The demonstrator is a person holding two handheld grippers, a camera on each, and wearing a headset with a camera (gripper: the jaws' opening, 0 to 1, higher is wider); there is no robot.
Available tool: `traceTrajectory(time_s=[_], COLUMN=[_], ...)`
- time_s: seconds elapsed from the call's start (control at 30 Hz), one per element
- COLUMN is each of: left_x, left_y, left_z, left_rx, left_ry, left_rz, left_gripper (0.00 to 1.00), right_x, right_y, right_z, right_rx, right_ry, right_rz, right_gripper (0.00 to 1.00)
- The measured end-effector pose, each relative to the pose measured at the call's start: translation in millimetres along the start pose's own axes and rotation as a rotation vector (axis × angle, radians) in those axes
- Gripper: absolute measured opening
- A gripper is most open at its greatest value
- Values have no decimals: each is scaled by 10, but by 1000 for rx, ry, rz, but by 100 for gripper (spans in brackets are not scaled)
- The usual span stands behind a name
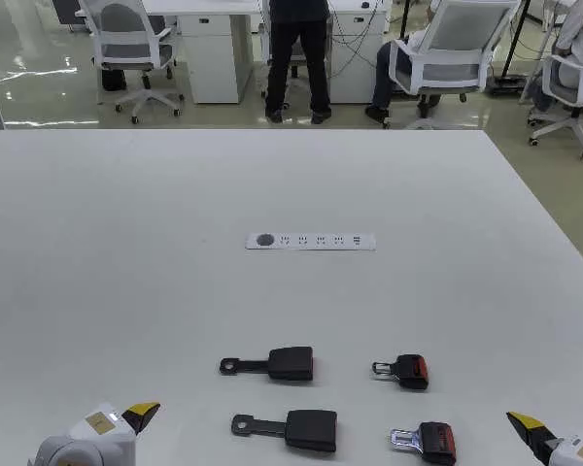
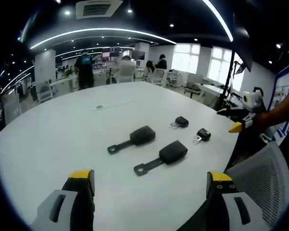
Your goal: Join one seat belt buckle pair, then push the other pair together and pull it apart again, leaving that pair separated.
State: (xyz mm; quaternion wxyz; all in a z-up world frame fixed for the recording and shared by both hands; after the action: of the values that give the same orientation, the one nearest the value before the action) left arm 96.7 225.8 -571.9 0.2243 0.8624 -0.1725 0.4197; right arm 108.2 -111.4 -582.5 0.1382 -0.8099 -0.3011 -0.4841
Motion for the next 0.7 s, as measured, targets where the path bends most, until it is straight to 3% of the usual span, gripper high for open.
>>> traceTrajectory(time_s=[0.7], left_x=[-23], left_y=[-14], left_z=[22], left_rx=[-5], left_ry=[-4], left_rz=[-4], left_gripper=[98], right_x=[6], right_y=[10], right_z=[19], right_rx=[2], right_ry=[7], right_rz=[-1], right_gripper=[96])
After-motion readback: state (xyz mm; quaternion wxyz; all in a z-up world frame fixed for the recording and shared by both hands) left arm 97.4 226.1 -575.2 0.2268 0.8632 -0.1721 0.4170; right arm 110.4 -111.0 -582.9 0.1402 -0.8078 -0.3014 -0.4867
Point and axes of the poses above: the centre of the closed fingertips' face, and the gripper's own axes: z roughly forward along the fingers, y roughly to its right, x roughly out of its top, the point moved 2 cm from there along -z, roughly backward along the fingers, and after that the axes turned 9 degrees about -z, right-handed, at the moved point
